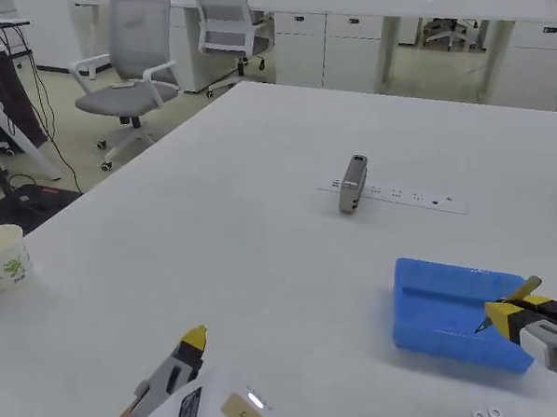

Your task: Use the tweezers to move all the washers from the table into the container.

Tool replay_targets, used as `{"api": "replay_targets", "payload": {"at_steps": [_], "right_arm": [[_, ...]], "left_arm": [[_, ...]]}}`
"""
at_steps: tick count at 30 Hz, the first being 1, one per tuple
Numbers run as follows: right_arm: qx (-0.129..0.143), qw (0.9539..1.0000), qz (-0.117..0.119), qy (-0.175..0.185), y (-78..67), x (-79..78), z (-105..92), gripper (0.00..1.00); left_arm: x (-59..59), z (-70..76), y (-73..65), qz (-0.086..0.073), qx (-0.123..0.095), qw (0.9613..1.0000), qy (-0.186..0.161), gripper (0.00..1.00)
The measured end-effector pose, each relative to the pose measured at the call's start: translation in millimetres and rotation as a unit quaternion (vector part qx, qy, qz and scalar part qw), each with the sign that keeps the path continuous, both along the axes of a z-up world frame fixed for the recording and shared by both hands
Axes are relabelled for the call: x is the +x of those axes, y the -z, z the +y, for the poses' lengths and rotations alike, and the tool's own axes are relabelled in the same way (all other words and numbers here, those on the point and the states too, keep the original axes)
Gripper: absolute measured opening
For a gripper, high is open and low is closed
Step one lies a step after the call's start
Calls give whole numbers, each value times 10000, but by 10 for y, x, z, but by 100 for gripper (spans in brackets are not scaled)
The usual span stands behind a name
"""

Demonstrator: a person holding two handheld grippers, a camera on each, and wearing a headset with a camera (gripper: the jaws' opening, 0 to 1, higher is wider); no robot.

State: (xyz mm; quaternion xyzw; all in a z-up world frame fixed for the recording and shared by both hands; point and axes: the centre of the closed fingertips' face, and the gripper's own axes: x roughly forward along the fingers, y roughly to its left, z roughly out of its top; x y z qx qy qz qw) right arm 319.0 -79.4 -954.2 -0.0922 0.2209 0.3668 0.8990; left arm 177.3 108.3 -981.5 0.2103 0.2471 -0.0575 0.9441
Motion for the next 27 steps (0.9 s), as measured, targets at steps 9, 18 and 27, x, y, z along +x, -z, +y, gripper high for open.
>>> {"api": "replay_targets", "payload": {"at_steps": [9,18,27], "right_arm": [[-115,9993,326,-115,251,-238,-90,4],[-317,9970,662,-234,555,-336,-138,4],[-418,9957,791,-232,724,-319,-166,5]], "left_arm": [[-4,6,-1,5,2,10000,-7,93],[-6,21,-7,-8,-3,10000,-39,93],[-5,25,-16,-27,-16,10000,-58,93]]}}
